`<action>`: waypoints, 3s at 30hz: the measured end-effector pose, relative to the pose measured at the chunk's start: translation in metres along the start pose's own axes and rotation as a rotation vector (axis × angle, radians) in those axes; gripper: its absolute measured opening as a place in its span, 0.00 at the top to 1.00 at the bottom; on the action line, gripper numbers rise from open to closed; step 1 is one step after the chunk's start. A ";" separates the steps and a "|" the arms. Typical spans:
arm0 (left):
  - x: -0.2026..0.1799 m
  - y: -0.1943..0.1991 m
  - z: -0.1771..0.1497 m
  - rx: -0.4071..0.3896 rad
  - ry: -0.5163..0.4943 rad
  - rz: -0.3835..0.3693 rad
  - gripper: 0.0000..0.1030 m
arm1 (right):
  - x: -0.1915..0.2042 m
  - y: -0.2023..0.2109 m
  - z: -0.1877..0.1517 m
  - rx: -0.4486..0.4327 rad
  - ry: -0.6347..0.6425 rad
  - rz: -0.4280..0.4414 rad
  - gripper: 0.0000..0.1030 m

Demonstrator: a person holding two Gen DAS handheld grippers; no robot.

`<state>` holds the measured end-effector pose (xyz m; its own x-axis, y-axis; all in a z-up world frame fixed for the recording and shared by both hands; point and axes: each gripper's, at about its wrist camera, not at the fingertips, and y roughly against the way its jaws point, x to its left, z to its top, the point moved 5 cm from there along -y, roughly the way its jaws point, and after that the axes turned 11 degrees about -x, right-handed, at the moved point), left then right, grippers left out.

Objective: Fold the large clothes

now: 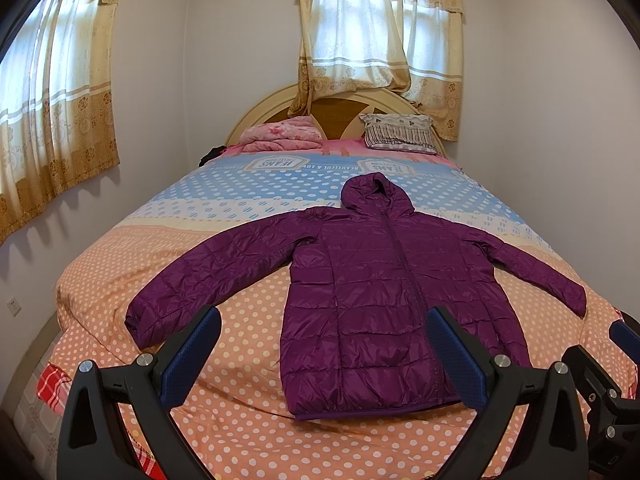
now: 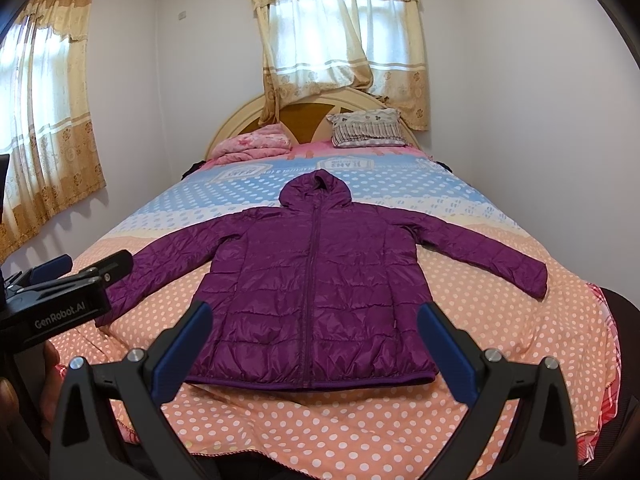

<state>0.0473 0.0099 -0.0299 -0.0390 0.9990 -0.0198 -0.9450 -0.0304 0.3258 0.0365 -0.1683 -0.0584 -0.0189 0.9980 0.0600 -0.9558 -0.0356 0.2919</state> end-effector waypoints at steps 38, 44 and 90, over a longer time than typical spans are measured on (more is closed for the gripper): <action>-0.017 -0.273 -0.030 0.114 -0.167 0.066 0.01 | -0.388 -0.191 -0.051 0.275 -0.445 -0.547 0.28; -0.004 -0.327 -0.036 0.144 -0.186 0.157 0.01 | -0.414 -0.208 -0.059 0.334 -0.419 -0.616 0.37; 0.070 -0.393 -0.031 0.219 -0.147 0.219 0.01 | -0.055 -0.398 0.039 0.174 0.185 -0.060 0.94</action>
<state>0.4056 0.0905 -0.1884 -0.1707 0.9640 0.2039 -0.8267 -0.2527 0.5027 0.4296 -0.2113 -0.1403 -0.0320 0.9906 -0.1330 -0.8921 0.0317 0.4507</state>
